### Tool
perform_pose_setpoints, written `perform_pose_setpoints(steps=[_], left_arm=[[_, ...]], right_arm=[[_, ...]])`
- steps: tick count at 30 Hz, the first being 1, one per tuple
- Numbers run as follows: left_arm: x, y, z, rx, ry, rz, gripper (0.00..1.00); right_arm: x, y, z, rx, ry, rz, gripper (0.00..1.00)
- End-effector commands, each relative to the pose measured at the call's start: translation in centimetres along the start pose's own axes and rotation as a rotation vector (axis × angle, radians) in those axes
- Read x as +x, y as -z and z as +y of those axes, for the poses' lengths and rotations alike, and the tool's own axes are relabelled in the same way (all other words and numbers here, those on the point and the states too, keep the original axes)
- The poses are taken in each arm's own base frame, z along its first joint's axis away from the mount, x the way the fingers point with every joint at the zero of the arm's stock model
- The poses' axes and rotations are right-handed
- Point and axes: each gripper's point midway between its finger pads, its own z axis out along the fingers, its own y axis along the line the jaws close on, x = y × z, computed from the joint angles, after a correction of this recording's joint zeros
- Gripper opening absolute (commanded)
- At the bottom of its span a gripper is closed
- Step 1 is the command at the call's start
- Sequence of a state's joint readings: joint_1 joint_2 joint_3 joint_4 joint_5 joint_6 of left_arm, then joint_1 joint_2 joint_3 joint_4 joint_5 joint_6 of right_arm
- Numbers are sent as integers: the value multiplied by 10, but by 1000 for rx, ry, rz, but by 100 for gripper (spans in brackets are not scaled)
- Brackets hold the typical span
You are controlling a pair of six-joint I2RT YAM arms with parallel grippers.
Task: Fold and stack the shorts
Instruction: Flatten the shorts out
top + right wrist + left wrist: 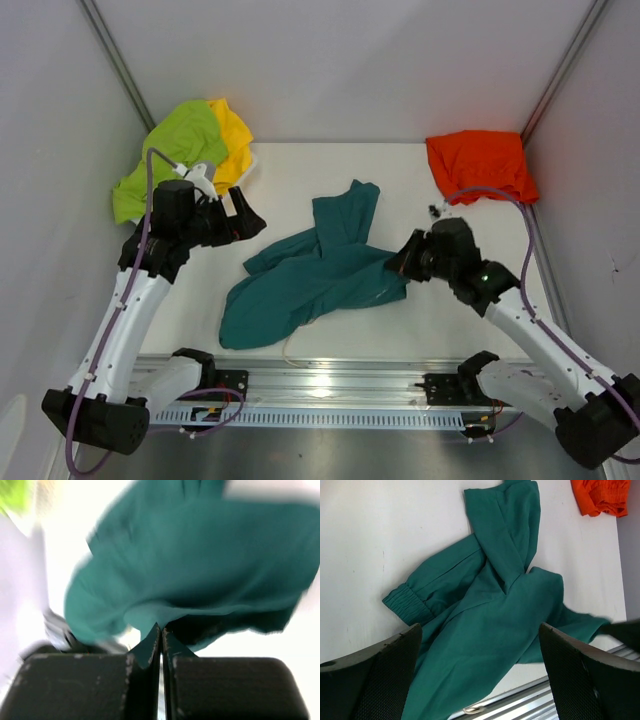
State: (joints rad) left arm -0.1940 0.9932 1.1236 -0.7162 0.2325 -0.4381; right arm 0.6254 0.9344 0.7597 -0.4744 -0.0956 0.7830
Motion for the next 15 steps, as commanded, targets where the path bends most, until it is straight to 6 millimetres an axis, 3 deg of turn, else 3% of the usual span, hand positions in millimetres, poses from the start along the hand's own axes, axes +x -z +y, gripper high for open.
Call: perform_pose_setpoints(steps=[1,2,5,6,10,15], left_arm=[[6,-7,1,23,-28,32,99],[5,-7,0,28,-30,34,99],[17,-18,4,22,-32,86,99],[21,-20,4,26,-37,98,99],[37,-31,6,28,-46,165,99],[61,-42,0,50,-92,241,99]], right_arm=[[-43,14,14,-104,68,-1,0],[-74,20,10,-105,37,-65,0],[-121,31,-2,-111,-6,-141,0],[-138,37,3,-129,1,-167,0],[-181,48,-8,-116,-32,-233,0],[-225,51,-58,-27,-134,-319,0]])
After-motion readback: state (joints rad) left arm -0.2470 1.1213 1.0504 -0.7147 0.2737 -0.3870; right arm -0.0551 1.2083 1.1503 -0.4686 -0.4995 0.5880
